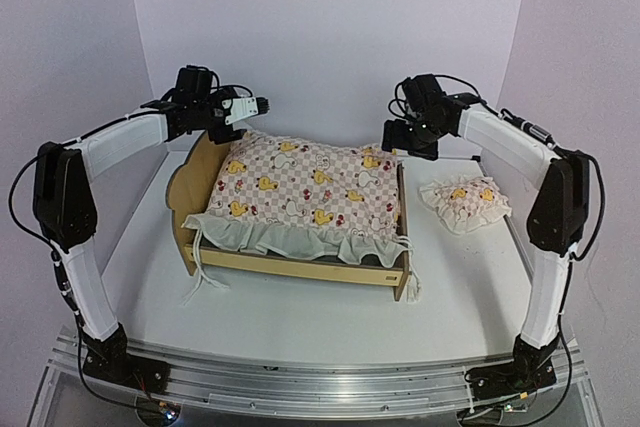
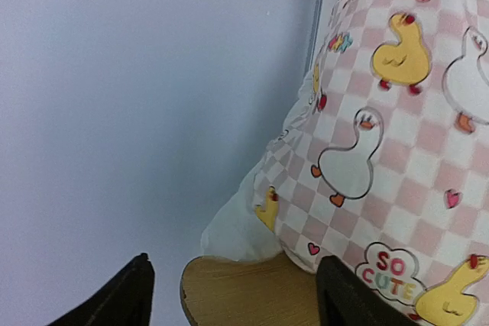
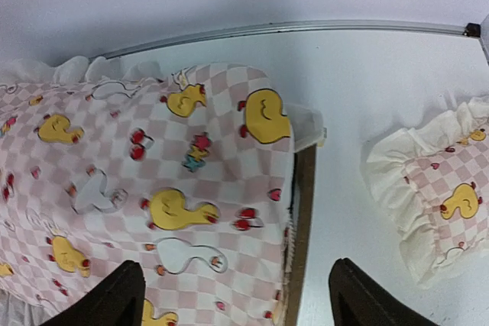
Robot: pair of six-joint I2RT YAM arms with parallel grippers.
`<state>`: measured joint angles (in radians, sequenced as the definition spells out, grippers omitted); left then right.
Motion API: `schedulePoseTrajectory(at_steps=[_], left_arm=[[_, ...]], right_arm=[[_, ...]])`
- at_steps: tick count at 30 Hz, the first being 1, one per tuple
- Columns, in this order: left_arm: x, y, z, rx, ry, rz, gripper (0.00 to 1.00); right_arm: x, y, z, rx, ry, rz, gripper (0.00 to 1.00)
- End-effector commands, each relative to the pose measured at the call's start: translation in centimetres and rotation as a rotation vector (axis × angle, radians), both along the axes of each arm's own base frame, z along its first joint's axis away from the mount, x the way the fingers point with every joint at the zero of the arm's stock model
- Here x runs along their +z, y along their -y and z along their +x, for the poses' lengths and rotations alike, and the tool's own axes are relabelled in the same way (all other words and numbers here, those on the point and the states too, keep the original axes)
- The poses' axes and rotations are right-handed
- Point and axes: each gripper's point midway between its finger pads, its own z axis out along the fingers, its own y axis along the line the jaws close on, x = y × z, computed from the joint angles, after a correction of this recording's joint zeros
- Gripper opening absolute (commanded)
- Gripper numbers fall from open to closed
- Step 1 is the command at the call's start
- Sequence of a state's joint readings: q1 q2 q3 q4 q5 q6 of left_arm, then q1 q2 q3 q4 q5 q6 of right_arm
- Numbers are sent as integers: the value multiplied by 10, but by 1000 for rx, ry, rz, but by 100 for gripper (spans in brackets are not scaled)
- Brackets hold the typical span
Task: Set up the pet bed
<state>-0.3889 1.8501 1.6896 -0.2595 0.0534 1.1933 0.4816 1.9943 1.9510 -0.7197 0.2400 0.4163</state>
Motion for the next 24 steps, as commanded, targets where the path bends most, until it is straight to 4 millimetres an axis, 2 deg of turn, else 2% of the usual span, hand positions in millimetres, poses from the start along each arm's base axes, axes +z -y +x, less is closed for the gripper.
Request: schedulePoseTrajectory(at_steps=[1,4,6,9,10,13,15,18,22,24], left_arm=[[81,-7,-2,32,145,-83,82],[91,-4,-17,2,114,-114,85],[100,4,-35,-58,78,-154,85],[101,36,-84,-213,22,-162,84],[98,48,-104,-261,6,-150,83],[70,95,-169,-424,-106,-127,82],[54,124,-210,-514,-226,-166,81],[16,161,-247,-585,-404,-185,80],[-29,208,-285,-668,-554,-185,80],[-49,231,-300,-709,-599,-180,80]], right_arm=[[32,21,-26,60,-15,-59,88],[39,23,-61,177,-55,-72,89],[42,30,-87,235,-75,-83,88],[28,51,-126,285,-122,-114,81],[17,59,-138,290,-153,-120,75],[-23,80,-174,289,-268,-81,61],[-47,84,-193,290,-343,-38,55],[-83,84,-216,271,-436,5,49],[-127,84,-232,207,-499,72,48],[-144,73,-235,193,-504,155,49]])
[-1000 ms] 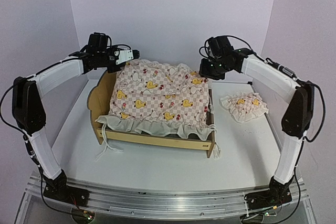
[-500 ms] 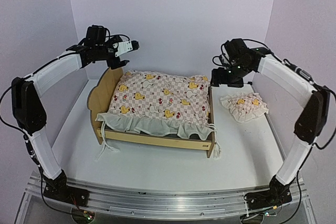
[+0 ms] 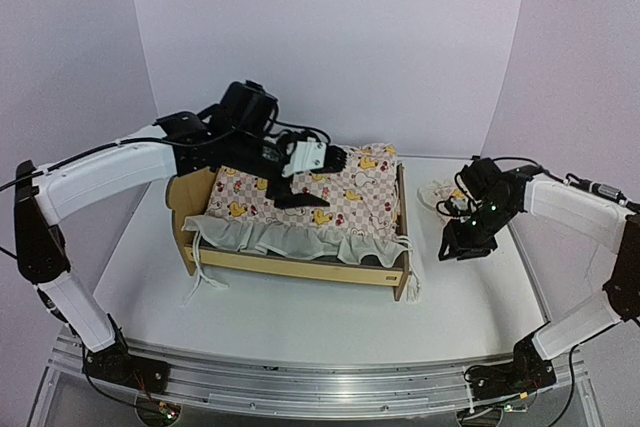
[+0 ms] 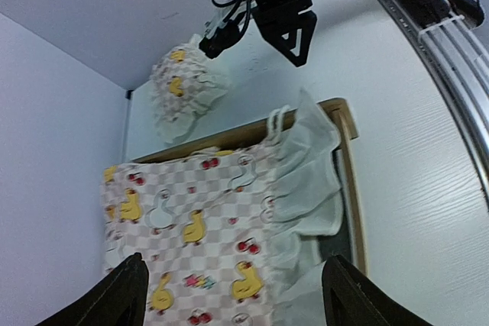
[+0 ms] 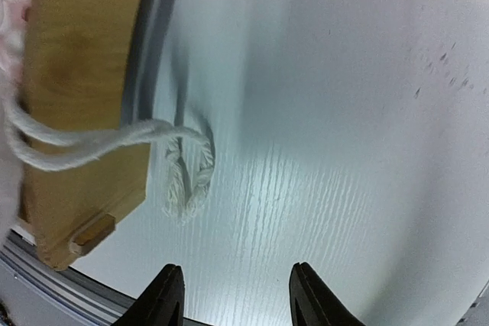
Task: Set up the pet bed
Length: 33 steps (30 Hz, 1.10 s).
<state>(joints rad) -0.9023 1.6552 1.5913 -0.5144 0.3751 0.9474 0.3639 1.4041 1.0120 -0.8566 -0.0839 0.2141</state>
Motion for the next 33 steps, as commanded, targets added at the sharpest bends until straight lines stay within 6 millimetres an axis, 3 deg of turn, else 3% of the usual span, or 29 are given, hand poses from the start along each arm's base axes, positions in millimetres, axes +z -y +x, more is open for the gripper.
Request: schedulePoseTrajectory(at_steps=[1,4,7,12,22,25,29,30,33], left_arm=[[-61,44,-33,-69,-212,41,80],[-73,71,-38,-87,-270,18,79],[-82,94,-33,-68,-313,-5,76],[-115,111,-17,-19,-320,6,70],[-148,105,9,76,-188,42,56],[-158,101,15,105,-165,56,50],[-164,94,26,138,-147,68,34],[-163,92,29,148,-145,67,26],[-153,90,34,156,-147,50,11]], right_arm=[[-26,-29,-2,-85,-9,195,50],[-42,-29,0,-141,32,209,51],[-57,-17,5,-206,75,151,48],[-71,-22,15,-234,92,122,45],[-102,-39,7,-208,38,32,41],[-110,-31,5,-232,40,-20,32],[-109,-16,2,-242,39,-103,11],[-106,-11,1,-240,45,-131,3],[-85,0,2,-224,66,-192,0]])
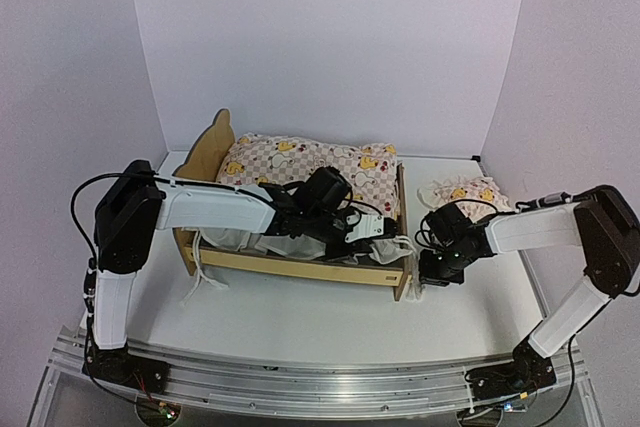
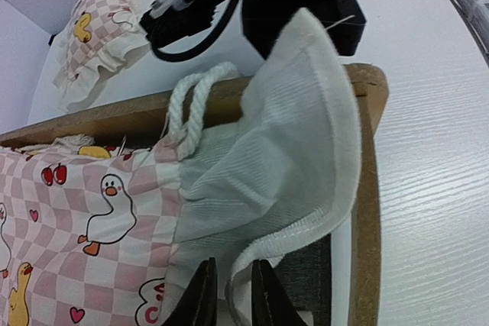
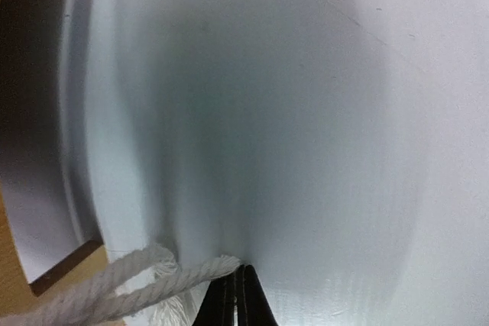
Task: Set up the pet bed
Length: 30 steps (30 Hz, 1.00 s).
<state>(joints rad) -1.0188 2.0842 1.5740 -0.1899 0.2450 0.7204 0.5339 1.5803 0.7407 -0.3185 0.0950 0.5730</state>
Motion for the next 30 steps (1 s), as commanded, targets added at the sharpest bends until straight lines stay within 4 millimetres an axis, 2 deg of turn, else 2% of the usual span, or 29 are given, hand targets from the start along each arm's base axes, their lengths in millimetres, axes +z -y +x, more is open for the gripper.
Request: schedulePoseTrajectory(at_steps=[1,5,10,13,16,19,22,24,26,30], left_arm=[[24,-2,19,37,40,-50,9],[51,-7,20,29,14,-72,4],[81,-20,25,31,-18,-99,3],[102,-28,30,37,-35,-130,3],[117,-39,39,63,-49,-151,3],[124,-53,50,93,-43,-156,3],[125,-65,56,111,-30,-150,3],[123,-71,59,119,-22,-144,2],[124,-75,61,122,-14,-146,2],[123,-78,62,123,0,-146,2]], right_arm=[[22,31,-10,5,-27,-173,0],[77,35,-1,36,80,-185,0],[144,16,-5,173,184,-61,0],[179,-10,-16,272,230,104,0],[215,-52,-30,382,266,352,0],[256,-98,-45,529,337,587,0],[288,-124,-62,632,364,706,0],[291,-132,-70,660,357,717,0],[283,-142,-77,670,318,724,0],[234,-170,-96,693,203,634,0]])
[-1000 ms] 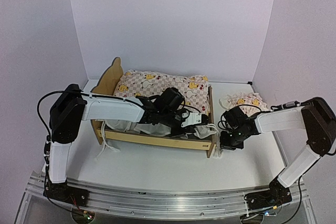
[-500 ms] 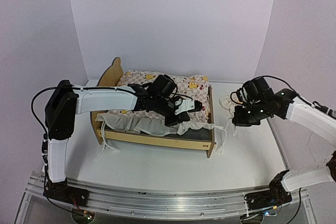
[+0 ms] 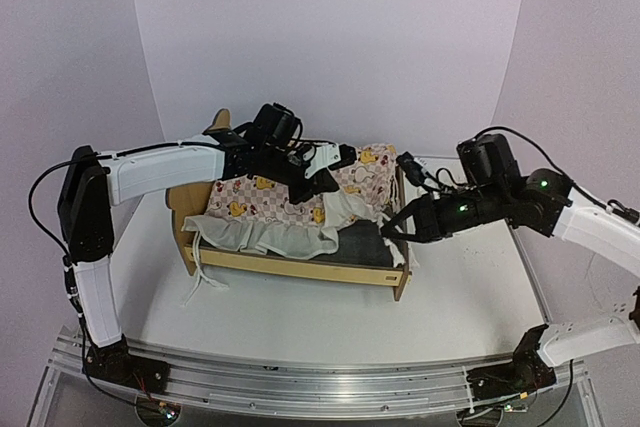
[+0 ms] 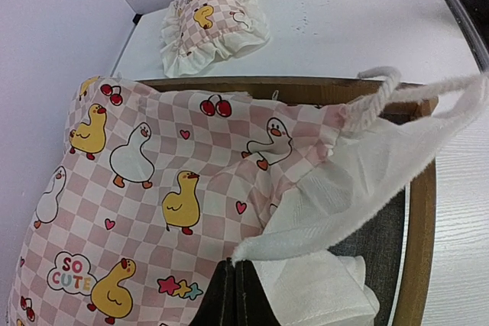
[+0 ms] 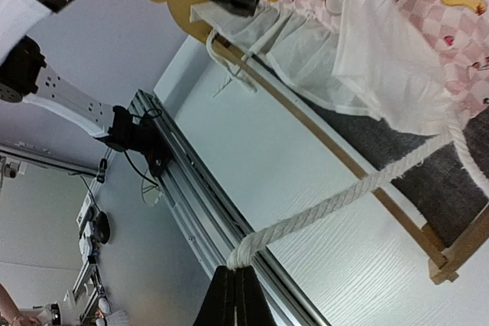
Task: Set up the pet bed
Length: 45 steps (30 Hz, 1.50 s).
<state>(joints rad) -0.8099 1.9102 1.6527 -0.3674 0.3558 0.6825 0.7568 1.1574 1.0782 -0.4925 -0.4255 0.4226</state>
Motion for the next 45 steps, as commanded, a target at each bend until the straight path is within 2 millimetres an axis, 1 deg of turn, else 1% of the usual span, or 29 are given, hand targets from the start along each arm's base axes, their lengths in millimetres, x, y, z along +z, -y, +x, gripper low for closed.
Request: schedulePoseTrajectory(at_steps=[1,2,4,6,7,10,11,12,13,14,15,16,17,18,20,21,22,24,26,28,30,32,34,36,37,38,40,43,45], left_arm=[[23,-6,-7,-17,43,-33,2],[23,-7,-6,-17,45,-31,2],[21,-9,-5,-14,45,-26,2],[21,-10,-4,-10,47,-24,2],[21,-10,-4,-10,49,-23,2],[18,-13,-4,-19,60,-11,2],[16,-14,-6,-22,64,-7,2],[14,-16,-7,-29,69,-1,2],[11,-17,-9,-37,71,7,2],[8,-19,-12,-47,75,16,2],[5,-21,-14,-58,79,23,2],[3,-23,-18,-69,82,29,2],[-1,-25,-20,-81,86,36,2],[-4,-27,-23,-87,88,40,2],[-7,-29,-25,-91,83,42,2],[-8,-29,-27,-92,79,41,2],[-8,-29,-27,-92,76,39,2],[-8,-29,-27,-89,75,34,2],[-7,-29,-26,-86,79,31,2],[-5,-28,-25,-82,82,27,2],[-5,-27,-24,-80,83,24,2],[-5,-27,-25,-84,82,21,2],[-5,-27,-26,-85,76,20,3],[-6,-27,-26,-86,74,19,2],[-5,-27,-27,-87,72,15,2],[-6,-27,-27,-90,70,14,2],[-7,-26,-27,-92,66,11,2],[-7,-25,-27,-94,65,11,2],[-8,-25,-27,-94,61,10,2]], right_arm=[[-34,-35,-20,59,-55,-72,0],[-41,-40,-21,62,-54,-82,0],[-44,-58,-23,82,-41,-40,0],[-48,-71,-29,117,-31,-38,0],[-58,-75,-33,129,-31,-68,0],[-105,-75,-44,128,-89,-187,1],[-123,-73,-50,132,-123,-236,11],[-131,-72,-54,137,-142,-272,23],[-135,-70,-56,145,-150,-296,34],[-135,-68,-58,154,-149,-317,45],[-130,-65,-56,158,-123,-333,56],[-122,-60,-53,159,-81,-347,62],[-112,-55,-49,160,-24,-362,65],[-99,-47,-43,140,33,-379,70],[-72,-32,-29,102,154,-385,75],[-58,-22,-21,70,203,-378,77],[-46,-12,-13,38,237,-370,75],[-28,18,14,-84,262,-361,65],[-31,53,39,-193,241,-396,58],[-51,87,58,-248,230,-480,55],[-79,112,69,-253,173,-532,52],[-107,125,73,-227,90,-536,51],[-130,130,76,-178,36,-517,51],[-144,124,77,-96,58,-484,56],[-148,117,74,-62,78,-447,59],[-150,112,75,-36,119,-405,63],[-154,106,83,-35,199,-341,67],[-160,105,96,-37,223,-308,68],[-170,102,98,-10,221,-298,67]])
